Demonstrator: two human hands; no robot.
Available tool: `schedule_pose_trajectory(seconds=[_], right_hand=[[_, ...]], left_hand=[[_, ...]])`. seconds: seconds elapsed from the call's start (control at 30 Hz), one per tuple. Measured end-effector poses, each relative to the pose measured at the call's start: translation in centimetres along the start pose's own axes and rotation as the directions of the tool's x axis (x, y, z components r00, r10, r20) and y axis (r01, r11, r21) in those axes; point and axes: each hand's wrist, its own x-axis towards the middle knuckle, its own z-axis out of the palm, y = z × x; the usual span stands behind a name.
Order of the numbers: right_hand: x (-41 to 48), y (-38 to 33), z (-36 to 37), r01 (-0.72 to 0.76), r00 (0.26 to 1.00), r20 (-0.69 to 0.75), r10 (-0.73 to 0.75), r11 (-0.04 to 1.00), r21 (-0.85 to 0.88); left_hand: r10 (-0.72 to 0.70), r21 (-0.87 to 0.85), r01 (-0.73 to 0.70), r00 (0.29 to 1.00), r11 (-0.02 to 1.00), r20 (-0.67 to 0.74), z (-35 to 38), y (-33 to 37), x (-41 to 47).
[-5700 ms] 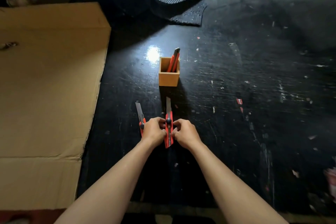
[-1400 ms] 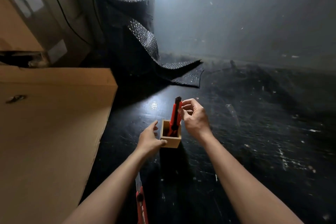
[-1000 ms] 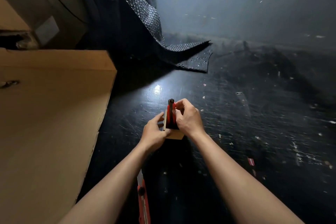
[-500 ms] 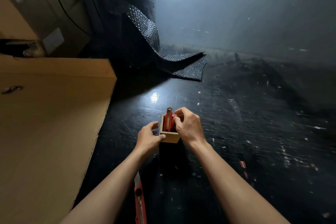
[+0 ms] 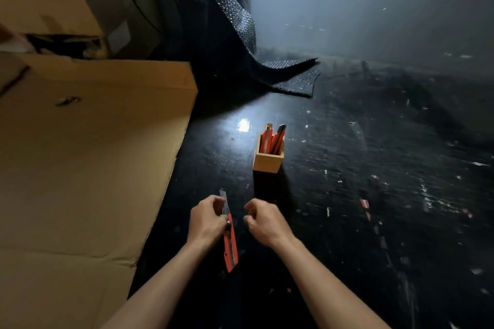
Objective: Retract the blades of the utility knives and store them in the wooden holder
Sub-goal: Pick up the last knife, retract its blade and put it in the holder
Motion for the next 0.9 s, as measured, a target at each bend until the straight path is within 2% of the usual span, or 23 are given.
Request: schedule_pose_trajectory(seconds=[0.13,0.23,0.43,0.67,0.8,0.9], right_hand=[[-2.4,0.7,3.4,-0.073,0.973,0.222,0.063,0.997,0.038],[-3.6,1.4,5.0,-0.096,0.958,0.278,0.071,0.992,0.079],[-5.4,1.5,7.2,-0.139,0.976,0.201,0.09,0.959,0.248],[-6.5,1.5,7.6,-0.183,0.978,0.165,0.13,0.911,0.37],[-6.6,1.2,6.0,-0.149,0.985,0.144,0.096,0.896,0.419],[-6.5,0.6,4.5,-0.081,0.995,0.088,0.045,0.879,0.471]], left_hand=[[-0.097,-0.036,0.099,0.994,0.994,0.045,0.7,-2.7,-2.4],[-0.139,-0.069,0.146,0.986,0.987,0.095,1.6,-4.6,-3.5],[-0.236,-0.262,0.273,0.958,0.926,0.165,2.9,-6.8,-5.2],[-0.262,-0.339,0.309,0.948,0.888,0.18,2.9,-7.0,-5.5],[-0.219,-0.416,0.294,0.951,0.86,0.22,2.0,-6.3,-5.6],[-0.131,-0.467,0.233,0.962,0.853,0.239,0.5,-4.6,-5.3]])
